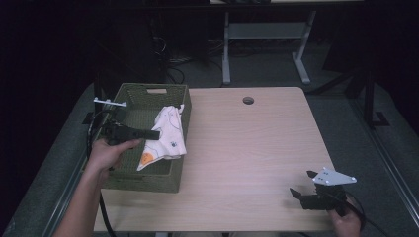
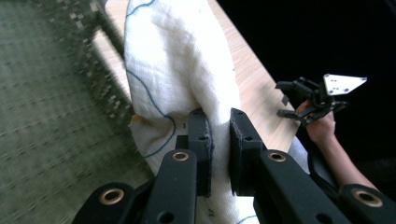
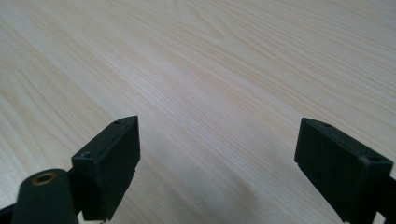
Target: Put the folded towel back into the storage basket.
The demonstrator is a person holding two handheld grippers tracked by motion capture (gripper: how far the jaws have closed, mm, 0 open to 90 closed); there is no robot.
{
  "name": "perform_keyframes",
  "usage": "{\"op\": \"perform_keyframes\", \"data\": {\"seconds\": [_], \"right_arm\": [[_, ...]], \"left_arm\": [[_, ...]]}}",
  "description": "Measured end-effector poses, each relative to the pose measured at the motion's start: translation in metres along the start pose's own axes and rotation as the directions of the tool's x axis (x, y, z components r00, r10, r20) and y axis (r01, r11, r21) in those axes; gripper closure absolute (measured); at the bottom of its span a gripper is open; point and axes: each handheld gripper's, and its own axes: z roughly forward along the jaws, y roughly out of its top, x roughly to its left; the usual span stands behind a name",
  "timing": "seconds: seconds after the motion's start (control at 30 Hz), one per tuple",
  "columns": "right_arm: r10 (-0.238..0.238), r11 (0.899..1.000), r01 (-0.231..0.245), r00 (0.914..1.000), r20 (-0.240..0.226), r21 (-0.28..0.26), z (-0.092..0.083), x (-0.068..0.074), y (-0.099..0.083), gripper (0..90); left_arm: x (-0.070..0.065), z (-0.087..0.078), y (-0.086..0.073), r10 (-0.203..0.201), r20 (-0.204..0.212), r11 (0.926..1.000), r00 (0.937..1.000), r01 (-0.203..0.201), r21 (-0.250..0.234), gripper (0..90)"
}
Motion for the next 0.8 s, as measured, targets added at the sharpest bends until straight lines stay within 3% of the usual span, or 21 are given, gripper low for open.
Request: {"op": "perform_keyframes", "data": {"seconds": [0.13, 0.27, 0.47, 0.53, 0.6, 0.67, 0.73, 0.8], "right_arm": [[0.003, 1.0, -0.003, 1.0, 0.002, 0.001, 0.0, 0.0, 0.0, 13.7], [0.0, 1.0, 0.0, 1.0, -0.002, 0.011, 0.002, 0.001, 0.0, 13.7], [-0.012, 1.0, 0.012, 0.9999, -0.003, 0.017, 0.004, 0.003, 0.001, 13.7], [-0.011, 1.0, 0.011, 0.9999, -0.002, 0.017, 0.004, 0.002, 0.001, 13.7], [-0.009, 1.0, 0.009, 0.9999, -0.004, 0.017, 0.004, 0.002, 0.001, 13.7], [-0.013, 1.0, 0.013, 0.9999, -0.003, 0.019, 0.004, 0.002, 0.001, 13.7], [-0.011, 1.0, 0.011, 0.9999, -0.004, 0.02, 0.005, 0.003, 0.001, 13.7], [-0.012, 1.0, 0.012, 0.9999, -0.002, 0.02, 0.005, 0.003, 0.001, 13.7]], "left_arm": [[0.012, -0.008, -0.003, -0.011, -0.024, 0.9999, 0.9996, 0.011, 0.007, 82.5], [0.021, -0.014, -0.002, -0.03, -0.031, 0.9994, 0.9991, 0.03, -0.02, 82.6], [0.033, -0.007, -0.001, -0.025, -0.089, 0.9989, 0.9957, 0.028, 0.038, 82.7], [0.036, -0.003, -0.001, -0.006, -0.124, 0.9971, 0.9923, 0.015, 0.074, 82.7], [0.039, 0.002, -0.001, 0.031, -0.176, 0.9923, 0.9839, -0.009, 0.123, 82.7], [0.043, 0.006, -0.002, 0.058, -0.199, 0.9869, 0.9783, -0.026, 0.159, 82.7], [0.046, 0.012, -0.003, 0.087, -0.223, 0.9783, 0.9709, -0.041, 0.203, 82.7], [0.049, 0.018, -0.004, 0.124, -0.242, 0.9646, 0.9623, -0.06, 0.257, 82.7]]}}
